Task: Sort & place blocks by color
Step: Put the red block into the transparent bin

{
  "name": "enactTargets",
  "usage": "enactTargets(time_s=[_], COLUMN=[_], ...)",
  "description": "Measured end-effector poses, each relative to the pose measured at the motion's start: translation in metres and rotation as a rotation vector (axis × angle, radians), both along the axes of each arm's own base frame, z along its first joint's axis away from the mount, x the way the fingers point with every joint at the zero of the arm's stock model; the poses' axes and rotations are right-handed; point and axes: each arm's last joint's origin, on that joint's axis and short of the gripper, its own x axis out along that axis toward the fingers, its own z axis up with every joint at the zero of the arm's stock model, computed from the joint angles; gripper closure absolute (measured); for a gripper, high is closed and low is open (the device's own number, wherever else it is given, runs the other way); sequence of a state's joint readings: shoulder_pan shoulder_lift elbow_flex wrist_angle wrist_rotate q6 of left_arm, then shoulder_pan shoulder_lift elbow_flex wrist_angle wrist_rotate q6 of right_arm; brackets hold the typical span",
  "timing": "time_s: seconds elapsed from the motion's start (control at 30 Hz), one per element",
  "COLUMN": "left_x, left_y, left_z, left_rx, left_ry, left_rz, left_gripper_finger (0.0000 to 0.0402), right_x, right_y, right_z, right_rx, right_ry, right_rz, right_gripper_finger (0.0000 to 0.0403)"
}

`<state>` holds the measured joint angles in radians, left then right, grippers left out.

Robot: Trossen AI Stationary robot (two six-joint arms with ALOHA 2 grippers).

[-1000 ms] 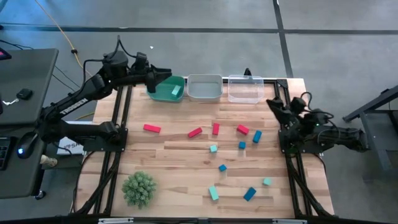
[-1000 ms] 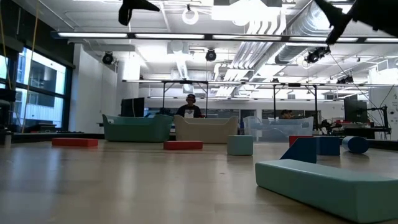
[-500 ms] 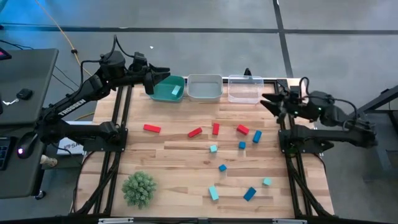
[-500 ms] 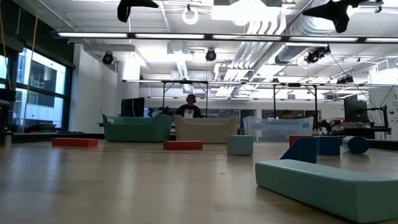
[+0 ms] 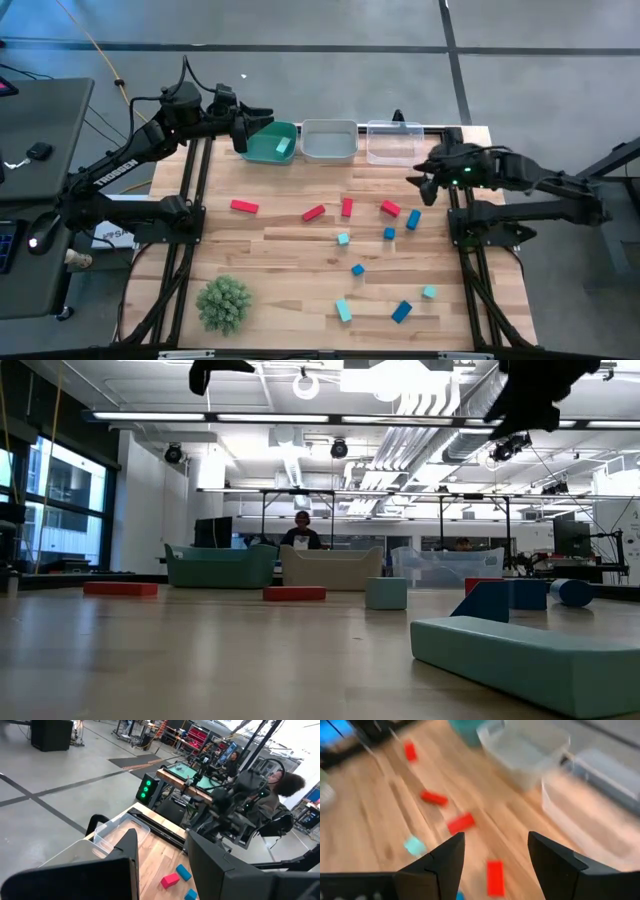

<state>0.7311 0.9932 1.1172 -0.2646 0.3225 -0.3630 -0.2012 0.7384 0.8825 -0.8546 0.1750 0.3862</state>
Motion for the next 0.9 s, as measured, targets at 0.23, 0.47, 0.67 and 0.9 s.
enactTargets(time_s=[0.23, 0.47, 0.67, 0.9], left_x=[0.0, 0.0, 0.0, 0.0], left_y=[0.0, 0.0, 0.0, 0.0], left_z=[0.0, 0.0, 0.0, 0.0], left_rx=[0.0, 0.0, 0.0, 0.0], left_ry=[0.0, 0.0, 0.0, 0.0], left_rz=[0.0, 0.0, 0.0, 0.0], left_gripper_finger=[0.0312, 0.0312, 0.0312, 0.0312], right_x=[0.022, 0.051, 0.069, 0.083], right_y=[-0.003, -0.006, -0.009, -0.012], right_z=[-0.028, -0.054, -0.075, -0.096], right_rx=[0.152, 0.25, 0.313, 0.351], right_ry=[0.246, 0.407, 0.52, 0.619], right_rz=[-0.025, 0.014, 0.007, -0.032], right_gripper_finger=[0.0194, 0.0194, 0.0194, 0.0194])
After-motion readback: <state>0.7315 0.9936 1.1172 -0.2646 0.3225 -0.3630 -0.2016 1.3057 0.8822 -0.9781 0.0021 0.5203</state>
